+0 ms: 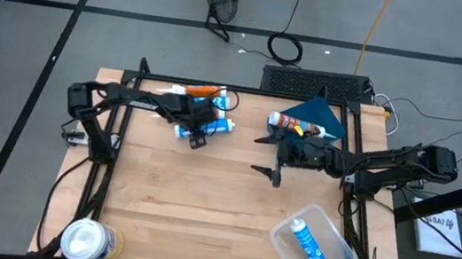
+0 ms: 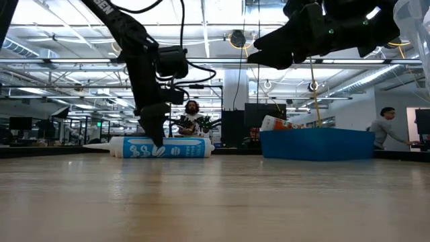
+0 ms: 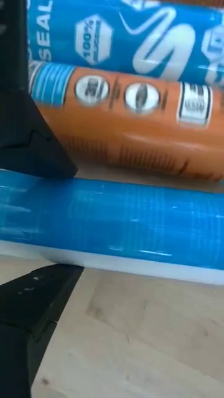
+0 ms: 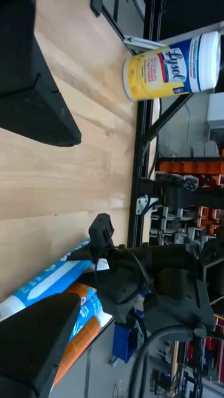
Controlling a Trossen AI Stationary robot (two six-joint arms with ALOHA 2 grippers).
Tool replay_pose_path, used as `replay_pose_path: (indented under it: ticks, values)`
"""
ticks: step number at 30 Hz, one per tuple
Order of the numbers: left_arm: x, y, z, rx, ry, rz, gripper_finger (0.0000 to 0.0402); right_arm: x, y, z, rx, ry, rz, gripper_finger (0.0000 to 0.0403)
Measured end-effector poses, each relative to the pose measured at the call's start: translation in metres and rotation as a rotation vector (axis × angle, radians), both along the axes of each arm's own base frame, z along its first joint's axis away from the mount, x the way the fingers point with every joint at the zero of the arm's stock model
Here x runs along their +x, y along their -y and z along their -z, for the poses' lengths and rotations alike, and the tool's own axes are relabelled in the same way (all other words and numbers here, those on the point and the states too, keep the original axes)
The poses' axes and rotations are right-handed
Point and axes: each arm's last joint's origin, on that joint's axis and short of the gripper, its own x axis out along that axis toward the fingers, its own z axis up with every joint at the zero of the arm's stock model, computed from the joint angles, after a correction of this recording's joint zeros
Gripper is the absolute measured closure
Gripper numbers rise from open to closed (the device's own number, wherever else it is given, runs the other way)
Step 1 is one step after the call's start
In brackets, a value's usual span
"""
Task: Pick & place silicon tubes, Sealant and Lysol wipes
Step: Put the bottom blue sealant into the transparent bin
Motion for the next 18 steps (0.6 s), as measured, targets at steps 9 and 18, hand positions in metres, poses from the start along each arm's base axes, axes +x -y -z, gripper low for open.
replay_pose_path:
  ticks: [9, 18]
  values:
    - [0.001, 0.016, -0.008, -0.096, 0.039, 0.031, 0.0171, 0.0, 0.0, 0.002, 0.009, -0.019, 0.002, 0.0026]
    - [0.009, 0.044, 0.001, -0.24, 0.033, 0.112, 0.0171, 0.0, 0.0, 0.001, 0.027, -0.013, 0.006, 0.0026]
